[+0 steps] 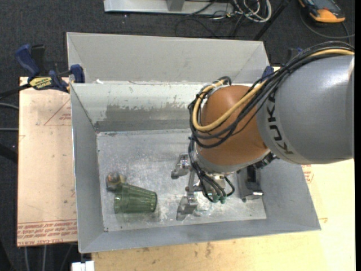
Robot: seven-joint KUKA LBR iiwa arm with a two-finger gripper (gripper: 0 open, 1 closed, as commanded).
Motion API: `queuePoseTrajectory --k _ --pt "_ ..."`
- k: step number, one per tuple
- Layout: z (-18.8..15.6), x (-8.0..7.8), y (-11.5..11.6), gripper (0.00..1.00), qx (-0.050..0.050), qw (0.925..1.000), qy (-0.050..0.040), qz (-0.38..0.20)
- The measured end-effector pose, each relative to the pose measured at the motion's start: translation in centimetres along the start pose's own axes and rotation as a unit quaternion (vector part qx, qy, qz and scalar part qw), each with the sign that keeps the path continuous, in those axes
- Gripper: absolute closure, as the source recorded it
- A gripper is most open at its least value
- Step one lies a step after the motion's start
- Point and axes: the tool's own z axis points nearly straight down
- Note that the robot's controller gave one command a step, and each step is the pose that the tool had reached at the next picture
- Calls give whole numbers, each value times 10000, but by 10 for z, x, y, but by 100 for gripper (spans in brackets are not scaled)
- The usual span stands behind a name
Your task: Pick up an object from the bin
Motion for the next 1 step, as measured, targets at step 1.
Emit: queuePoseTrajectory --k 1 --pt "-4 -2 -1 0 -6 10000 -41 16"
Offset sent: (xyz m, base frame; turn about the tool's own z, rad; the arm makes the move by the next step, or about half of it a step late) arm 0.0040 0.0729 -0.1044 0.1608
